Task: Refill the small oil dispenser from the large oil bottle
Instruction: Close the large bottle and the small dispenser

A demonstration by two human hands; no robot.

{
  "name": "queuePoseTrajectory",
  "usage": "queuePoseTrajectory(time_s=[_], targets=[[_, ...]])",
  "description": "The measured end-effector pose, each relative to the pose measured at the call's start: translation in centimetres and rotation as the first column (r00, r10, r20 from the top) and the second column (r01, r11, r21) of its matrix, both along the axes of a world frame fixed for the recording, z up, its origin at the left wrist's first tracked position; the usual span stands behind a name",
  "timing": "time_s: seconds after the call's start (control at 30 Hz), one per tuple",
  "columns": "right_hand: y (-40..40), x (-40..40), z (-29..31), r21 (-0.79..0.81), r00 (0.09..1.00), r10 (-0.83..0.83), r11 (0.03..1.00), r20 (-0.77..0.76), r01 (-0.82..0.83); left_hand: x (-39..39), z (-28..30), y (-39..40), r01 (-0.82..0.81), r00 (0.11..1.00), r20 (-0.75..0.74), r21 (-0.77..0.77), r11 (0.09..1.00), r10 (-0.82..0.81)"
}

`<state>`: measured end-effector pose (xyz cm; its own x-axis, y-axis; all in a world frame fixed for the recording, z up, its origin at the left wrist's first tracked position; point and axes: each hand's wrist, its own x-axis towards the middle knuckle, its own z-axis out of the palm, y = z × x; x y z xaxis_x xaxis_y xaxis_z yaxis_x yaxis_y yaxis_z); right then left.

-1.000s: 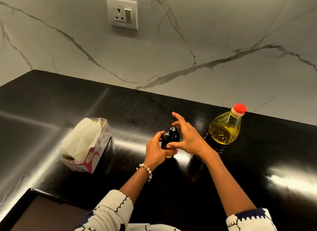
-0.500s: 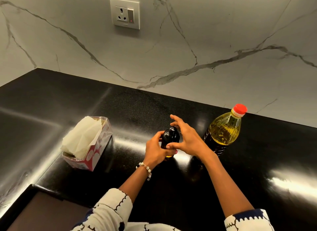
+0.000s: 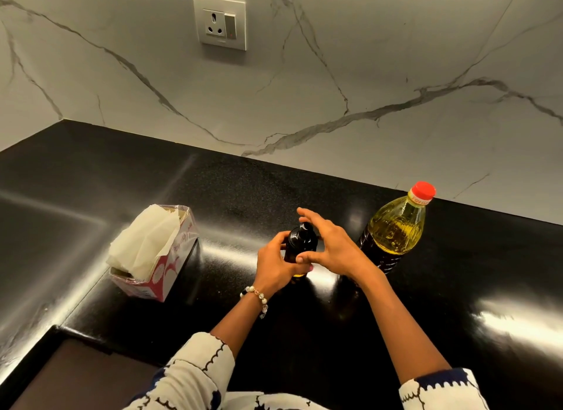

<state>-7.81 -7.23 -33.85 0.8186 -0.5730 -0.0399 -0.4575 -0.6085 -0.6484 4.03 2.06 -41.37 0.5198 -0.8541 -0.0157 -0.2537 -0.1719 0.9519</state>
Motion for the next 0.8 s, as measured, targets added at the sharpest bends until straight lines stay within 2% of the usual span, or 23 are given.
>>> queuePoseTrajectory(time_s=[0.1, 0.3, 0.37, 0.5, 0.6, 0.73, 0.8], targets=[[0.0, 0.0, -0.1, -0.049, 0.999, 0.031, 0.998, -0.013, -0.031, 0.0, 0.0, 0.0, -0.003, 1.000, -0.001, 0.000, 1.000, 0.003], [0.5, 0.6, -1.1, -0.228, 0.994, -0.101, 0.968, 0.031, 0.105, 0.1, -0.2, 0.0, 0.003, 1.000, -0.013, 0.002, 1.000, -0.003], [0.5, 0.5, -0.9, -0.179, 0.995, -0.091, 0.979, 0.043, 0.097, 0.1, -0.3, -0.1, 0.005, 1.000, -0.009, 0.003, 1.000, -0.005], [0.1, 0.2, -0.3, -0.072, 0.999, 0.034, 0.997, -0.013, -0.035, 0.0, -0.2, 0.0, -0.007, 1.000, 0.001, 0.001, 1.000, 0.007], [0.2, 0.4, -0.5, -0.125, 0.999, 0.017, 0.992, -0.027, -0.021, 0.1, -0.3, 0.0, -0.005, 1.000, 0.000, 0.000, 1.000, 0.005], [0.6, 1.0, -1.1, -0.290, 0.996, -0.079, 0.955, -0.042, 0.063, 0.1, -0.4, 0.0, -0.009, 1.000, -0.019, -0.007, 1.000, 0.009], [0.5, 0.9, -1.0, -0.273, 0.995, -0.075, 0.960, -0.071, 0.053, 0.1, -0.5, 0.0, -0.008, 1.000, -0.003, -0.010, 1.000, 0.008]])
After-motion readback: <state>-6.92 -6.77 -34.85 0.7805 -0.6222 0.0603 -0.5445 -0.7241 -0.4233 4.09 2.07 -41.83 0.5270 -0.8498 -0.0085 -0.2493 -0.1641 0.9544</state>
